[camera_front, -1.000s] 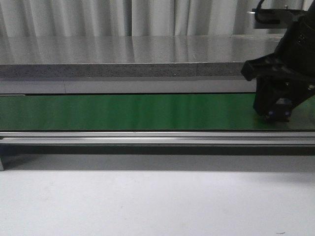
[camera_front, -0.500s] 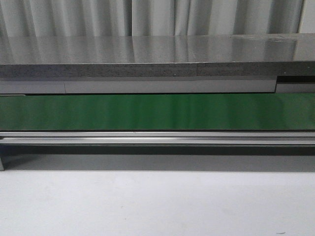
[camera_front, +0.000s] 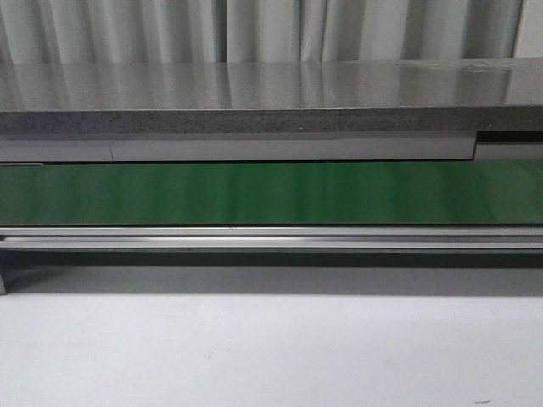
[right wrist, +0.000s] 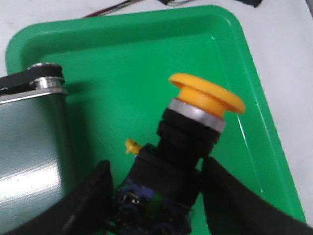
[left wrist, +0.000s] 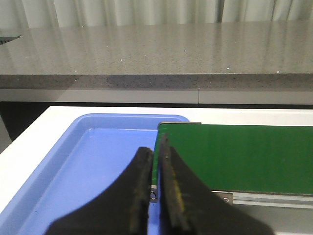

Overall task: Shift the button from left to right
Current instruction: 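Lift the button off the belt and lower it into the green tray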

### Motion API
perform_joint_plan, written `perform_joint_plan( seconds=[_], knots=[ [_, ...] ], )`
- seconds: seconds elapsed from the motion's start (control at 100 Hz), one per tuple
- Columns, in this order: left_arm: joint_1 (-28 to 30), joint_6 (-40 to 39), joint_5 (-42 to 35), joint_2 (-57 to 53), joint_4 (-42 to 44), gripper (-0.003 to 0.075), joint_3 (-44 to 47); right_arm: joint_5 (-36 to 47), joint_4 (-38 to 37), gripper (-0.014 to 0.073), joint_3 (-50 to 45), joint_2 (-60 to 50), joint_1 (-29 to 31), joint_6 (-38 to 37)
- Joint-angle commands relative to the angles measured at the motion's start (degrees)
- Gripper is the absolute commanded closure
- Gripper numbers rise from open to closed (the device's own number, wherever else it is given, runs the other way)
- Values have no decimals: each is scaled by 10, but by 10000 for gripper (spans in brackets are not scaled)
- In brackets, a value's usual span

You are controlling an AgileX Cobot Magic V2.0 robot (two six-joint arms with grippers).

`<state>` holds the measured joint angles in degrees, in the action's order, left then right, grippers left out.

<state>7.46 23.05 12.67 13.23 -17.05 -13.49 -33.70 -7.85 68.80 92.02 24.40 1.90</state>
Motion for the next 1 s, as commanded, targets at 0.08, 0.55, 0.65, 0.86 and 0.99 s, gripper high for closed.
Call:
perform_joint_plan(
  seconds=[0.08, 0.55, 0.65, 0.86, 0.99],
  knots=[
    [-3, -2, -45, 4, -8, 715, -16, 23, -10, 429, 19, 29, 8, 5],
    [-3, -2, -45, 4, -8, 715, -16, 0, -7, 317, 19, 99, 8, 5],
    [-3, -2, -45, 4, -8, 715, -16, 5, 2, 258, 19, 99, 8, 5],
    [-3, -2, -45, 4, -8, 715, -16, 10, 22, 181, 19, 99, 8, 5],
    [-3, -2, -45, 4, -8, 715, -16, 11, 34, 174, 19, 99, 8, 5]
  ],
)
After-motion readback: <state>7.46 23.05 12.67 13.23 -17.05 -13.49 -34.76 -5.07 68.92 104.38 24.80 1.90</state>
